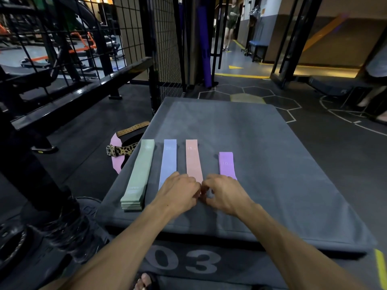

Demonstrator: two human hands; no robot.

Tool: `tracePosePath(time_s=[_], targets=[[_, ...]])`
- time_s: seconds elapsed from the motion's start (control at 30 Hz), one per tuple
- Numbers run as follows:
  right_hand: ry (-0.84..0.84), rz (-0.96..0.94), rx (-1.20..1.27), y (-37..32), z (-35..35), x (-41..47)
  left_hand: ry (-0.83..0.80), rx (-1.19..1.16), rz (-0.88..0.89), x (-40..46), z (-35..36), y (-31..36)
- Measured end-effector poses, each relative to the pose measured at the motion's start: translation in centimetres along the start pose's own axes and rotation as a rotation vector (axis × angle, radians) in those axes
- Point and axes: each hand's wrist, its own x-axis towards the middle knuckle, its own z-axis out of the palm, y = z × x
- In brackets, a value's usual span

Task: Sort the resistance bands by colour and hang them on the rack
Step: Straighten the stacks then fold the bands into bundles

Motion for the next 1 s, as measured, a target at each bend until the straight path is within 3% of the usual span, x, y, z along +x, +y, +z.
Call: tracePosePath(time_s=[0.23,0.43,0.73,0.8,0.87,0.93,1.0], targets=[[0.174,-0.061,0.071,-0.3,-1.0,0.3,0.083,-0.042,0.014,0.2,-0.4,-1.3],[0.171,0.01,0.127,-0.8,-1.4,0.8,0.208,-0.044,-0.005,0.2,-0.3,-1.8],[0.225,-0.078,0.094,-1.4,-3.1,1.5,0.41,-0.187,0.005,-0.4,-2.3,-2.4],[0.224,-0.117,0.096,-1.6,-3.8,1.7,0.407,-0.344,-0.054,-0.5,-2.5,-2.8],[0.234,-0.157,0.096,-1.8,-4.9,1.9,0.386,-0.648,-0.108,-0.6,-2.7,-3.2],[0.3,-0.188,0.083,-1.9,-6.8,2.1,0.355,-0.931,-0.153,-0.6,-3.0,-3.5],[0.416,-0.224,0.074,-2.4,-9.5,1.9,0.307,-1.05,-0.169,-0.4,-3.3,-3.8]])
